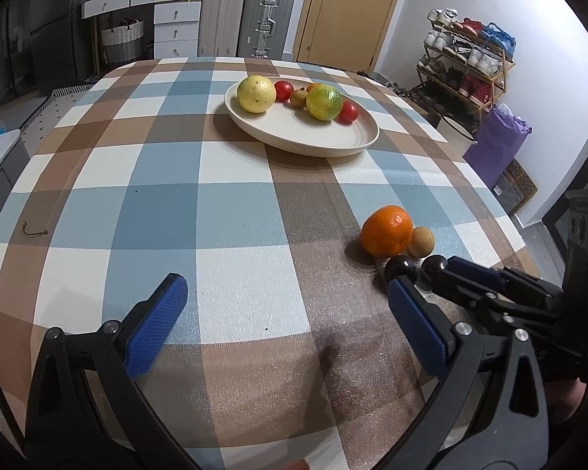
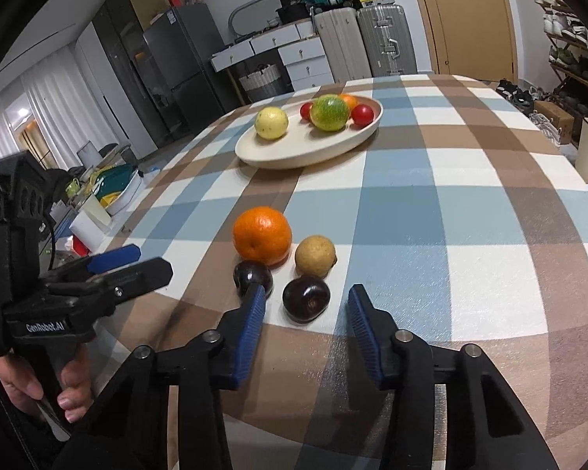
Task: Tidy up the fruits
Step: 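Grasp a dark plum with the right tool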
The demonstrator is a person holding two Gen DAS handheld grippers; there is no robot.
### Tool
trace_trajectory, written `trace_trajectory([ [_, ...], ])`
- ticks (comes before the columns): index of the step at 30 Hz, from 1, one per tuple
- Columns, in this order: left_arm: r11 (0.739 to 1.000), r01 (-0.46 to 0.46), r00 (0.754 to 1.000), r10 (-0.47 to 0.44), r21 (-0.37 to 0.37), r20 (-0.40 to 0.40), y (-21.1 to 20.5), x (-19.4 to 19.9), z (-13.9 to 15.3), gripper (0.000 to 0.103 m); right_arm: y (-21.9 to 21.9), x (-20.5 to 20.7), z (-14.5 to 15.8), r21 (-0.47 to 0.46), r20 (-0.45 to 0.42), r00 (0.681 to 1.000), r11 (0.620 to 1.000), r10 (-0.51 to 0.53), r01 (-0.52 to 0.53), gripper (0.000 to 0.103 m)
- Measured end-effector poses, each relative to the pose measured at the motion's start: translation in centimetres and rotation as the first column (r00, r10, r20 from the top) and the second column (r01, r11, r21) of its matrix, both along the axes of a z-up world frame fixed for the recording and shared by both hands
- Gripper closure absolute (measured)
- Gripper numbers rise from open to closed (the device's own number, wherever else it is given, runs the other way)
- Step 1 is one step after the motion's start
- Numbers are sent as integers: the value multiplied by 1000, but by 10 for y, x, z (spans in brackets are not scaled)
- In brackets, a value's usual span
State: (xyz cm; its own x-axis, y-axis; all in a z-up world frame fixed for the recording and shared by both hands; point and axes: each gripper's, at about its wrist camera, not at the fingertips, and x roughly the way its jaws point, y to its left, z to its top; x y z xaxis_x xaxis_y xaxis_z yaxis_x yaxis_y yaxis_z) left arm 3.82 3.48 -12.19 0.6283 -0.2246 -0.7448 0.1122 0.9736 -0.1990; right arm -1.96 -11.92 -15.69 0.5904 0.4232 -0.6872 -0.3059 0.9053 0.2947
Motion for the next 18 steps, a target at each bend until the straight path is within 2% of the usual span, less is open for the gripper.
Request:
trace_trajectory([
  [1,1000,0,1000,0,-1,0,0,-1,0,1,1,1,-1,-9,-4,1000,1000,2,-2,69],
  [4,1000,3,1000,-3,3,-2,-1,-1,0,1,3,1,-3,-27,-2,1000,1000,5,-5,77],
  [18,998,58,998,-58,13,-17,-23,-1,0,1,-9,-5,6,25,21,1000,1000,-1,1,78],
])
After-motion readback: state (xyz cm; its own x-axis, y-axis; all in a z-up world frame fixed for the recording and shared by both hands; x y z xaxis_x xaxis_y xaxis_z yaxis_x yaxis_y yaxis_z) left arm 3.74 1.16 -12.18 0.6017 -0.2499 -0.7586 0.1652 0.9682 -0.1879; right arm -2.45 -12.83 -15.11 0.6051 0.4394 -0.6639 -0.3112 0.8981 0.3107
